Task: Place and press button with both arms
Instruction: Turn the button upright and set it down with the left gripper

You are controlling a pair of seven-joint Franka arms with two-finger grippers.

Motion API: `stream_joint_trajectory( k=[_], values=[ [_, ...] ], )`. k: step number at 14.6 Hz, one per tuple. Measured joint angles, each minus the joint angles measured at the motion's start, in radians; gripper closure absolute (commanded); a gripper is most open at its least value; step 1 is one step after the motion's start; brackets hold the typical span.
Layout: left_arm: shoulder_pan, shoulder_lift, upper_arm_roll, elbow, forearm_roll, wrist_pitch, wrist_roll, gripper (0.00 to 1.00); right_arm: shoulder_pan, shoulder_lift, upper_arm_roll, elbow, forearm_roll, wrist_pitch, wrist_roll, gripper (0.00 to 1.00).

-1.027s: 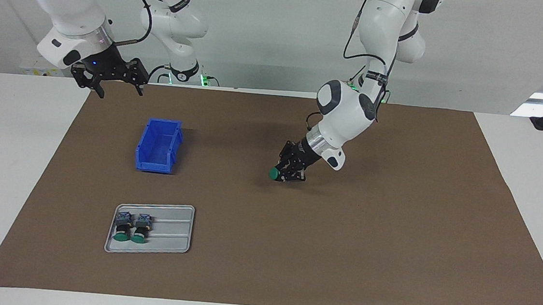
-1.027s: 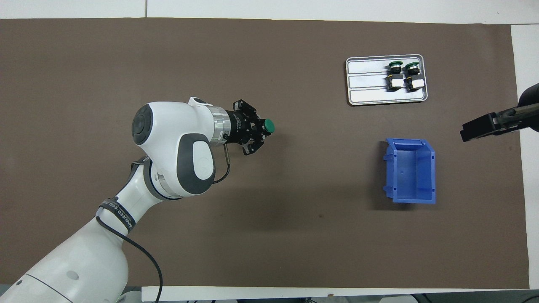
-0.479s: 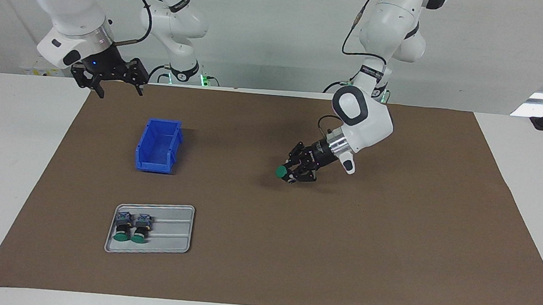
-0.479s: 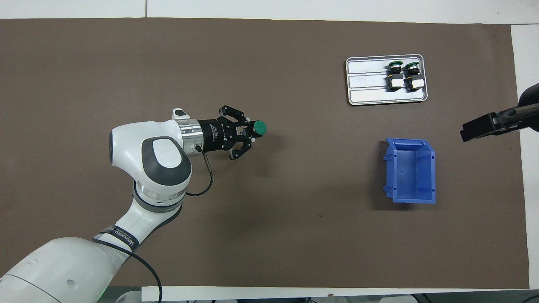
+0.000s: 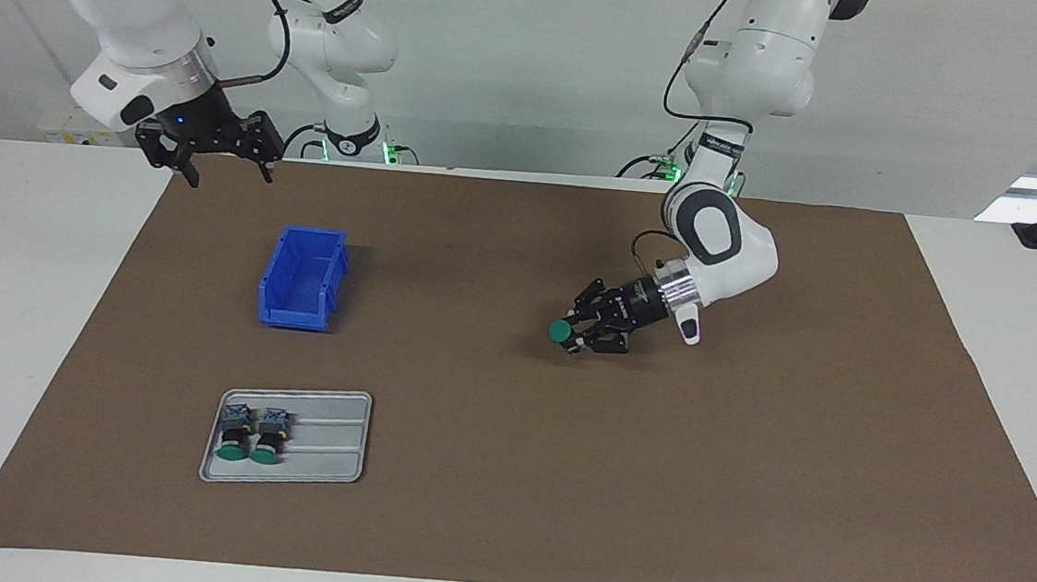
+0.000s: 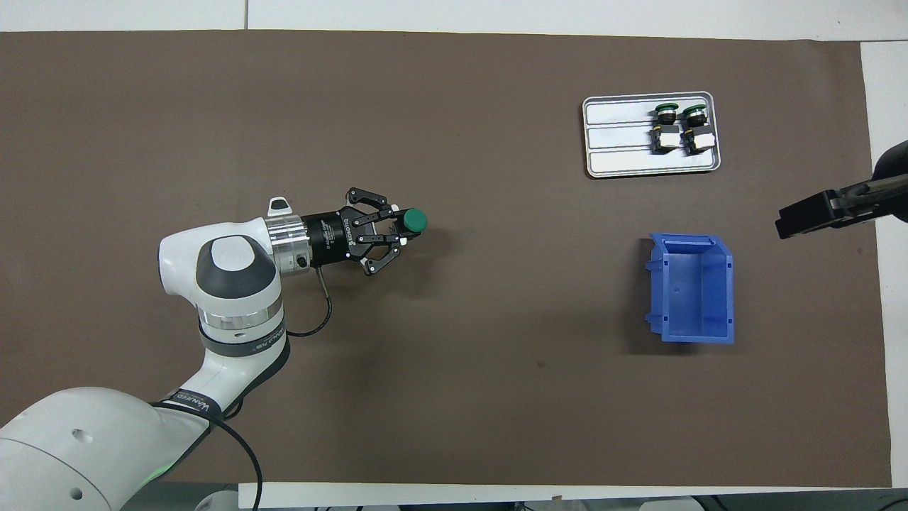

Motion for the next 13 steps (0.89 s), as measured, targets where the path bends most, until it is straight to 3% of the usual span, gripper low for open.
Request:
stream_joint_trajectory(
  k=[6,13],
  values=[
    [0.085,-0.006,0.0,-0.089,-0.137,-0.164,0.189,0.94,0.0,0.0,0.0,0.0,0.0,0.0,0.0,0.01],
    [0.103,-0.005,-0.008,-0.115,-0.222,-0.186,0.272,0.93,0.0,0.0,0.0,0.0,0.0,0.0,0.0,0.01]
  ],
)
